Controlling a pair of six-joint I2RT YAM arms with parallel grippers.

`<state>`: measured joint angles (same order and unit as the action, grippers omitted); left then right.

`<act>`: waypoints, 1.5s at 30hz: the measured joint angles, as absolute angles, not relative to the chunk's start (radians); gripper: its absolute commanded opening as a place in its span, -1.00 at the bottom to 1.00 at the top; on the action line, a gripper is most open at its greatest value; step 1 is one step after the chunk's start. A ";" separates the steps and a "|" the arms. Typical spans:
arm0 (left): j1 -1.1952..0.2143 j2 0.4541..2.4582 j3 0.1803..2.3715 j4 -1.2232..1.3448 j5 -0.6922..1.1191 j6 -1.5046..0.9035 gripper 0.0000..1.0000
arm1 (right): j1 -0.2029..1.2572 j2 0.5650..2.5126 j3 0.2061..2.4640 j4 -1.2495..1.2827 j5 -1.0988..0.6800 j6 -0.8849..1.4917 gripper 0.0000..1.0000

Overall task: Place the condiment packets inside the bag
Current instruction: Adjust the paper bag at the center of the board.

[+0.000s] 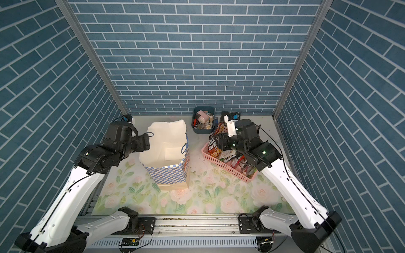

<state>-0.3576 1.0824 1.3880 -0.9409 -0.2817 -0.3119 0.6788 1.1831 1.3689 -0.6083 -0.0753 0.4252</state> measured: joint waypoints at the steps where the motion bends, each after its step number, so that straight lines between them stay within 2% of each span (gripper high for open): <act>1: -0.336 1.081 1.371 -0.926 -0.263 -0.304 0.60 | 0.709 1.204 1.390 -0.606 -0.064 0.430 0.25; 5: -0.267 1.081 1.325 -0.867 -0.168 -0.288 0.15 | 0.800 1.277 1.462 -0.587 -0.029 0.446 0.48; 10: -0.232 1.056 1.279 -0.778 -0.030 -0.302 -0.42 | 0.833 1.324 1.489 -0.585 0.013 0.449 0.52; 14: -0.218 1.036 1.255 -0.730 0.058 -0.308 -0.98 | 0.833 1.340 1.504 -0.595 0.057 0.449 0.53; 31: -0.183 0.999 1.180 -0.568 0.613 -0.390 -1.00 | 0.823 1.444 1.688 -0.695 0.136 0.448 0.53; 45: -0.182 0.970 1.108 -0.566 0.659 -0.394 -1.00 | 0.819 1.532 1.729 -0.822 0.133 0.434 0.57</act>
